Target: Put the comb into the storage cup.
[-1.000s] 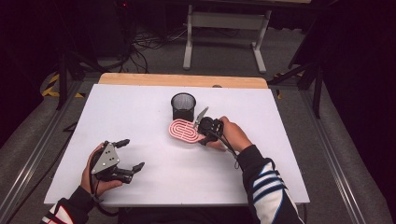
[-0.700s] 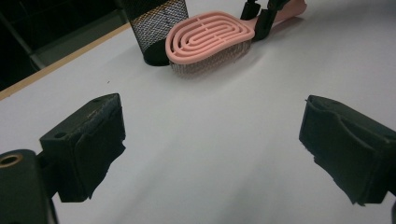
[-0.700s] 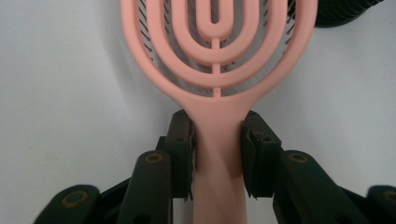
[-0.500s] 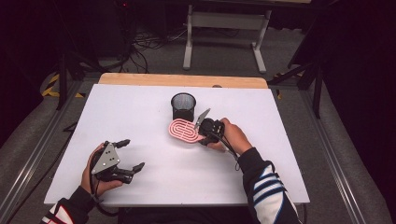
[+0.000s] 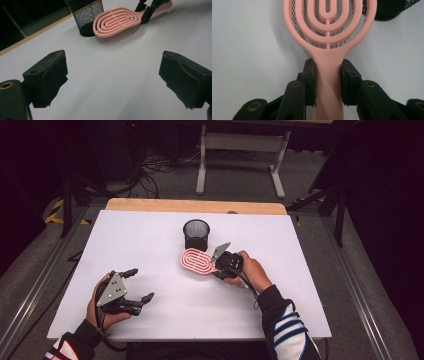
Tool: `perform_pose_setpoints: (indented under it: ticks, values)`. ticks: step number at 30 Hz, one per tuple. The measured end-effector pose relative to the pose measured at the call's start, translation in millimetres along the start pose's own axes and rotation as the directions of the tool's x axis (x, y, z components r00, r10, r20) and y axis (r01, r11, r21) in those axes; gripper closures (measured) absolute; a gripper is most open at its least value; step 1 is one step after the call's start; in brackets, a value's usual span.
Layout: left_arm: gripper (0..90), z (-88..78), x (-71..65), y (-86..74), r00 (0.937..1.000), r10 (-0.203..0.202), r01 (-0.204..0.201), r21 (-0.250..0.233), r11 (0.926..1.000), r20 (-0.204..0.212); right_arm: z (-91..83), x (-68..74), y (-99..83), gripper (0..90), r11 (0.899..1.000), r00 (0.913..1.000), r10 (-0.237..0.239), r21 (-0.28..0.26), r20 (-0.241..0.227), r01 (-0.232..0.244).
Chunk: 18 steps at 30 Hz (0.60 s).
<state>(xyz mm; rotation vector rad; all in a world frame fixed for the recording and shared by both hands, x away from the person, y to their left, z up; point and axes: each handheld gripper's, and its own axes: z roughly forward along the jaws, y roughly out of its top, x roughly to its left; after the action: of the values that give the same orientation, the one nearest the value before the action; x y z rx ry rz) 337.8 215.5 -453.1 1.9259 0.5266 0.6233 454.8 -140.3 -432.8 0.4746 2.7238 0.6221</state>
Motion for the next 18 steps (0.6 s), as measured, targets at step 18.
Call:
perform_pose_setpoints:
  ticks: [18]
  values:
    - [9.1, 2.5, -0.6, 0.7, 1.0, -0.003, 0.003, 0.003, 1.0, 0.006, -17.2, 7.9, -14.4, 69.9, 0.978, 0.9982, 0.045, -0.203, 0.039, -0.036]
